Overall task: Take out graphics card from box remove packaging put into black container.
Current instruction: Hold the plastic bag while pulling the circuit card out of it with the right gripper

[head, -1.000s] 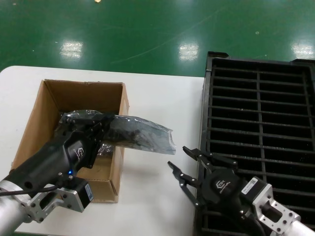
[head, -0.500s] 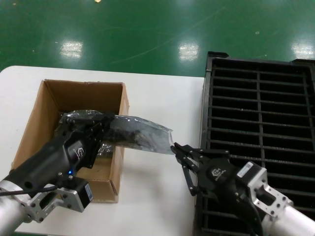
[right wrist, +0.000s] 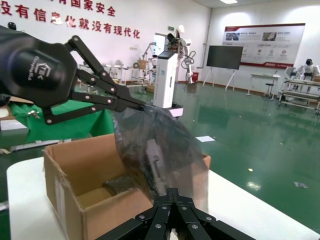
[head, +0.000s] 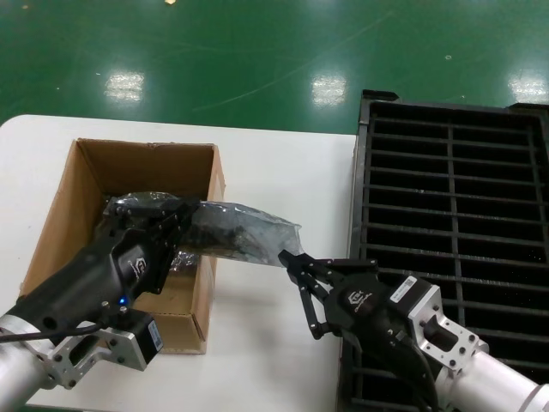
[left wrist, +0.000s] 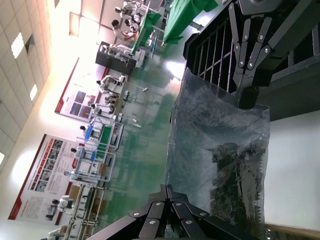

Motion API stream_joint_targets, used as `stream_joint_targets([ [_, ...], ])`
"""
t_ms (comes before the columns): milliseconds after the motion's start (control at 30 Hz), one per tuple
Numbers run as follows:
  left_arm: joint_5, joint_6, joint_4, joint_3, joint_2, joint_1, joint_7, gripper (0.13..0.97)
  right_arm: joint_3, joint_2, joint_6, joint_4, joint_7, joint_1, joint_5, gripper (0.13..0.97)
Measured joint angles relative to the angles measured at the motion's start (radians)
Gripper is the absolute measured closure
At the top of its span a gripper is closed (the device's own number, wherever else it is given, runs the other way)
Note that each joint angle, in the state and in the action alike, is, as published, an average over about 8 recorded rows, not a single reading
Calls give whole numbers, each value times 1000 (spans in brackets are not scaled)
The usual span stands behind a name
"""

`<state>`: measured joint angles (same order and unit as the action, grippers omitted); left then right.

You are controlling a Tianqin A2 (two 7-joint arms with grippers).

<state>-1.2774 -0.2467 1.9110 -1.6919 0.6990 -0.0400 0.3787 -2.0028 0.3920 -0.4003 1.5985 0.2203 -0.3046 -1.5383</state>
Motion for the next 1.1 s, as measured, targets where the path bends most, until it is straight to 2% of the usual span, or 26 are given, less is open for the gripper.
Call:
stream_joint_targets([
  [400,0,0,0,0,0,0,0,957,7,-2,-29,-19,-27,-25,-9,960],
  [1100,0,0,0,0,0,0,0,957,34,18,-26,-9,15,-32,38,960],
])
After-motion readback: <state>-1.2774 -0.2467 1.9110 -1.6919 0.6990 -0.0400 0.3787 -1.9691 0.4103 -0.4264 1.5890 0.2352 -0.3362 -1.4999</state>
